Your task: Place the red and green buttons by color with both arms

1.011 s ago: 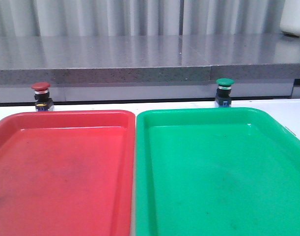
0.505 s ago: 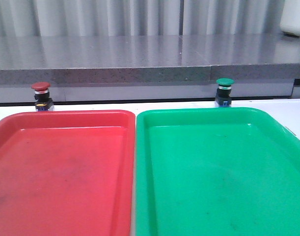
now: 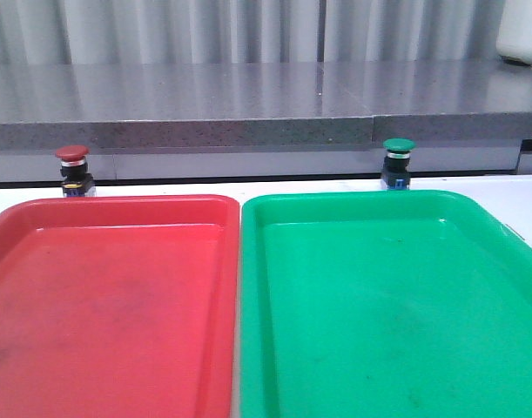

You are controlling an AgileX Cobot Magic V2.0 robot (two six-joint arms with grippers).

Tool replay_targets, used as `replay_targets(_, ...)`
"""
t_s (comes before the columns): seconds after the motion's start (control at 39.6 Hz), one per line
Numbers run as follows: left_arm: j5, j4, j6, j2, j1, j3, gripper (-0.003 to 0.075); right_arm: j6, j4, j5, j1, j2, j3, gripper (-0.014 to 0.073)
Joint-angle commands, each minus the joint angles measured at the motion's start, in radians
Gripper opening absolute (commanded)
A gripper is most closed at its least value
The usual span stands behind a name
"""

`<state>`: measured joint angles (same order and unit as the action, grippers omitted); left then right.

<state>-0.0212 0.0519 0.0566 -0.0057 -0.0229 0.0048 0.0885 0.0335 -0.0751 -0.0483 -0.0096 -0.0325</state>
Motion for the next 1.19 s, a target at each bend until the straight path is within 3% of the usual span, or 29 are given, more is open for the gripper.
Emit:
replay_targets(0.0, 0.222, 0.000, 0.011, -0.015, -0.001, 0.014, -0.0020, -0.004, 0.002, 0.140, 0.008, -0.016, 0.019, -0.0125)
replay_targets(0.15, 0.178, 0.000, 0.011, -0.003, -0.001, -0.105, -0.0020, -0.004, 0.002, 0.095, 0.008, -0.014, 0.140, -0.0123)
replay_targets(0.38, -0.048, -0.002, 0.005, 0.215, -0.001, -0.375, -0.0020, -0.008, 0.040, -0.236, 0.008, 0.184, 0.435, -0.0123)
replay_targets(0.58, -0.093, -0.002, 0.002, 0.432, 0.001, -0.476, -0.0020, -0.008, 0.055, -0.266, 0.008, 0.414, 0.561, -0.0123)
replay_targets(0.81, -0.089, -0.002, 0.002, 0.463, 0.001, -0.482, 0.0009, -0.008, 0.055, -0.263, 0.008, 0.479, 0.573, -0.0104)
replay_targets(0.91, -0.089, -0.002, 0.002, 0.463, 0.001, -0.482, 0.0165, -0.008, 0.055, -0.259, 0.008, 0.479, 0.573, 0.0040)
replay_targets(1.09, -0.089, -0.002, 0.002, 0.463, 0.001, -0.482, 0.0581, -0.008, 0.055, -0.259, 0.008, 0.479, 0.573, 0.0448)
replay_targets(1.16, -0.089, -0.002, 0.002, 0.463, 0.001, -0.482, 0.0666, -0.008, 0.055, -0.259, 0.008, 0.479, 0.573, 0.0552)
